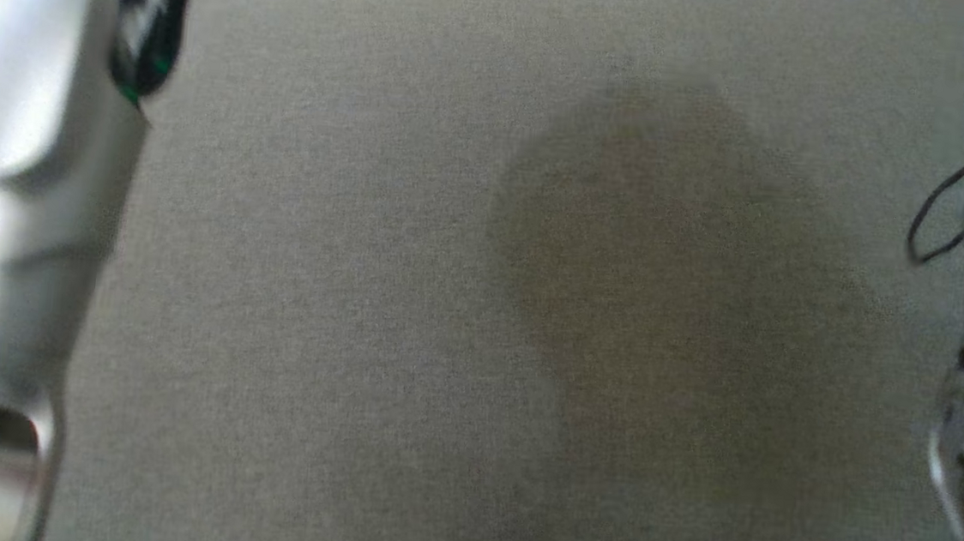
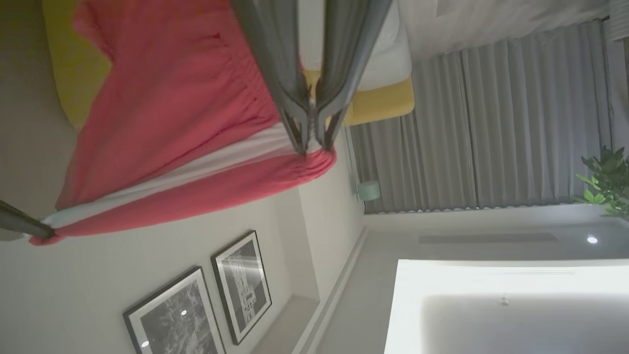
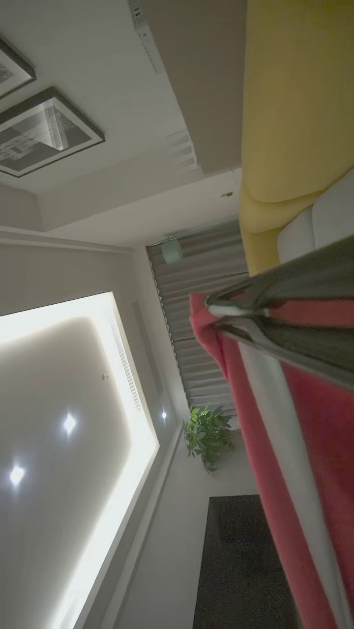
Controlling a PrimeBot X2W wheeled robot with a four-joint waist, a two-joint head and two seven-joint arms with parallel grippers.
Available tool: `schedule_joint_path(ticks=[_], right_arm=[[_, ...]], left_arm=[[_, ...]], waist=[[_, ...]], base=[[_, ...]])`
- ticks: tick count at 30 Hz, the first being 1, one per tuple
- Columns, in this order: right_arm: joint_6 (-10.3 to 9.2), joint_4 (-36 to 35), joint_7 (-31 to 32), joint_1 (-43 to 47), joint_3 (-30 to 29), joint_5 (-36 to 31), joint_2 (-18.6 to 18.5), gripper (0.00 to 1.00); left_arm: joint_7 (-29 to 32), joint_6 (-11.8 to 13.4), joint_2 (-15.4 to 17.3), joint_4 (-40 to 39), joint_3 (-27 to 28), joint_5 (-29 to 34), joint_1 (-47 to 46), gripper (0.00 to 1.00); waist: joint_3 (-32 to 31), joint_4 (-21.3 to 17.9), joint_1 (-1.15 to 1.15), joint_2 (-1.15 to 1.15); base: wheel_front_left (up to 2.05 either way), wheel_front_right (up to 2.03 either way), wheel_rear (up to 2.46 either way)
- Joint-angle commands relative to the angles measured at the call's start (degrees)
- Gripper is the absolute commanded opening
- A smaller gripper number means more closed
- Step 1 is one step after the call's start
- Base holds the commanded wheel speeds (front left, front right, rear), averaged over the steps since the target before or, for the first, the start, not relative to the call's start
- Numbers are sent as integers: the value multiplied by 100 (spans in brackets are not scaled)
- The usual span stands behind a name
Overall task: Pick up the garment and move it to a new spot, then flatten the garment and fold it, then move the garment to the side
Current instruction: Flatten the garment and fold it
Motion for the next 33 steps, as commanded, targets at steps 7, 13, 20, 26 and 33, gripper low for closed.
schedule_joint_path(ticks=[7, 13, 20, 26, 33], right_arm=[[-4, -28, -32, 1797, 512, 224, 116, 0], [-4, -211, -33, 3768, 771, 741, -57, 0], [-4, -713, -33, 5351, 917, 1414, -463, 0], [-4, -1048, -33, 6284, 913, 1659, -510, 0], [-4, -1543, -16, 6667, 635, 1851, -497, 0]], left_arm=[[-19, -77, -262, 552, 238, -316, 1956, 0], [-20, -89, -687, 802, -334, -724, 3831, 0], [-20, -90, -723, 455, -507, -979, 5294, 0], [-20, -90, -859, -83, 205, -823, 6272, 0], [-20, -91, -942, -611, 283, -793, 6600, 0]], waist=[[-188, -82, -2, 0], [-495, -212, -2, 0], [-979, -378, -2, 0], [-1229, -354, -2, 0], [-1227, -157, -2, 0]], base=[[0, 0, 0], [0, 0, 0], [0, 0, 0], [0, 0, 0], [0, 0, 0]])
